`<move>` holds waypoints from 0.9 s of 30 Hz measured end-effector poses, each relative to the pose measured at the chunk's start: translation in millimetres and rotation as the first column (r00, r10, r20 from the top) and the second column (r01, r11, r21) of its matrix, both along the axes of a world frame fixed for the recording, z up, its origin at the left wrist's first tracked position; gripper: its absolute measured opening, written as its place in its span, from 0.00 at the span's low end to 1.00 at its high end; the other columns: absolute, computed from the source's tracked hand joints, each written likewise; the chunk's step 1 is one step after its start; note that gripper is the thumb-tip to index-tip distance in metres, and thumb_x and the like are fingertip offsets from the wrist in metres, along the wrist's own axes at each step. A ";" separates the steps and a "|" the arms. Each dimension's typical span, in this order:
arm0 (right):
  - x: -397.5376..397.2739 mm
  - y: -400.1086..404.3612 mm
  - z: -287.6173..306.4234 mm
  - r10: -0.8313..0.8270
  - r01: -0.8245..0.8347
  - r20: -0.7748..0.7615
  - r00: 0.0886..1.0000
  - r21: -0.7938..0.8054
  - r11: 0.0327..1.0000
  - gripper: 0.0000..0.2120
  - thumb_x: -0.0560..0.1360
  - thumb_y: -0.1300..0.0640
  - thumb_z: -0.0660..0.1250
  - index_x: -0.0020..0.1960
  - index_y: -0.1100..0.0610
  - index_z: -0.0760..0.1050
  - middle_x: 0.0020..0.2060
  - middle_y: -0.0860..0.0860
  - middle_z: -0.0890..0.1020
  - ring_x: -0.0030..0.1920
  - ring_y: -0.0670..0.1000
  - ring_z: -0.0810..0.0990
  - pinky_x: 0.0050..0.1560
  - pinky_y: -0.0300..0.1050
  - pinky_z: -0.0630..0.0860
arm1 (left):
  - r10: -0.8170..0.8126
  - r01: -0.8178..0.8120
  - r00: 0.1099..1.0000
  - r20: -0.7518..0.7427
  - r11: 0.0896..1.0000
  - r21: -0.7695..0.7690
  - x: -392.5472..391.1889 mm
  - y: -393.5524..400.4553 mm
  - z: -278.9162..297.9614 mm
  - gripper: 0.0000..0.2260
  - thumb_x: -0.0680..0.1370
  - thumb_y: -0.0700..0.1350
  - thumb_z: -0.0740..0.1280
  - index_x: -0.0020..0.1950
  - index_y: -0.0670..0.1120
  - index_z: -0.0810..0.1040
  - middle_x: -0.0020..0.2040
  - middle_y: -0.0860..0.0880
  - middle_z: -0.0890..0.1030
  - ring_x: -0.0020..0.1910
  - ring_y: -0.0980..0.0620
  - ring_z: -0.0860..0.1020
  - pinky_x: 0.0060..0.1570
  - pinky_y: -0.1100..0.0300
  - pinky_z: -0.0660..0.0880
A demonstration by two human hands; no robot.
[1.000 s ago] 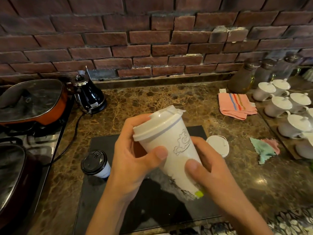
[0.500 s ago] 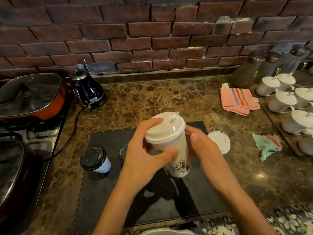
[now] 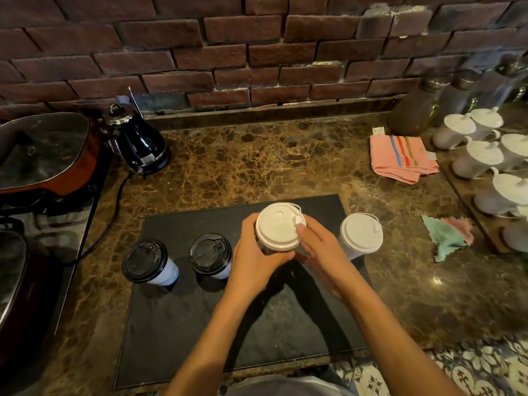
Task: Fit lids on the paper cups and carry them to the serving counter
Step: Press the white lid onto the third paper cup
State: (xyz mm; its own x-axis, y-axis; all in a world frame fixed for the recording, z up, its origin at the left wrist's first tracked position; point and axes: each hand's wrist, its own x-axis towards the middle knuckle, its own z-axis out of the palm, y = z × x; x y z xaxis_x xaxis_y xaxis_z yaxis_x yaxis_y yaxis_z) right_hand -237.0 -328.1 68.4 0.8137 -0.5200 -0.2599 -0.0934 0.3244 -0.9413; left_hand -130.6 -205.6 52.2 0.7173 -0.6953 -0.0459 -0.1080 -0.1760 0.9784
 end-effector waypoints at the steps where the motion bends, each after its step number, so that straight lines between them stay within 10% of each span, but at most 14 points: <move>1: -0.6 -1.7 -9.6 0.002 -0.002 -0.011 1.000 0.020 1.000 0.15 0.82 0.52 0.62 0.67 0.45 0.77 0.64 0.48 0.82 0.65 0.51 0.80 0.61 0.52 0.78 | -0.016 0.016 0.999 -0.031 1.000 0.001 1.3 0.6 -7.8 0.37 0.66 0.39 0.82 0.63 0.66 0.67 0.61 0.69 0.76 0.61 0.72 0.74 0.57 0.72 0.72; 8: -2.1 -1.4 -57.0 0.018 -0.013 -0.043 0.999 0.125 0.992 0.17 0.82 0.56 0.63 0.70 0.52 0.75 0.66 0.53 0.80 0.68 0.55 0.77 0.68 0.56 0.74 | -0.064 0.049 0.938 -0.341 0.997 -0.051 0.8 14.6 -53.2 0.32 0.69 0.44 0.79 0.69 0.58 0.70 0.68 0.57 0.77 0.69 0.59 0.75 0.59 0.65 0.75; 27: -3.2 4.0 -77.8 -0.010 0.017 -0.121 0.993 0.057 0.998 0.16 0.83 0.58 0.62 0.70 0.52 0.75 0.65 0.51 0.82 0.66 0.53 0.79 0.67 0.55 0.76 | -0.023 0.004 0.908 -0.418 0.999 -0.047 -4.0 16.6 -81.7 0.31 0.71 0.44 0.79 0.70 0.57 0.70 0.69 0.54 0.76 0.67 0.60 0.76 0.58 0.65 0.75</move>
State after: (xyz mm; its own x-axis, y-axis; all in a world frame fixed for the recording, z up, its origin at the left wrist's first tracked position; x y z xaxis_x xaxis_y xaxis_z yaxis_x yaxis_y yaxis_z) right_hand -240.2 -324.0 -9.4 0.7672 -0.5124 -0.3857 -0.2005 0.3797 -0.9031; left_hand -134.6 -189.0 -29.5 0.6294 -0.7130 -0.3090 0.3107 -0.1336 0.9411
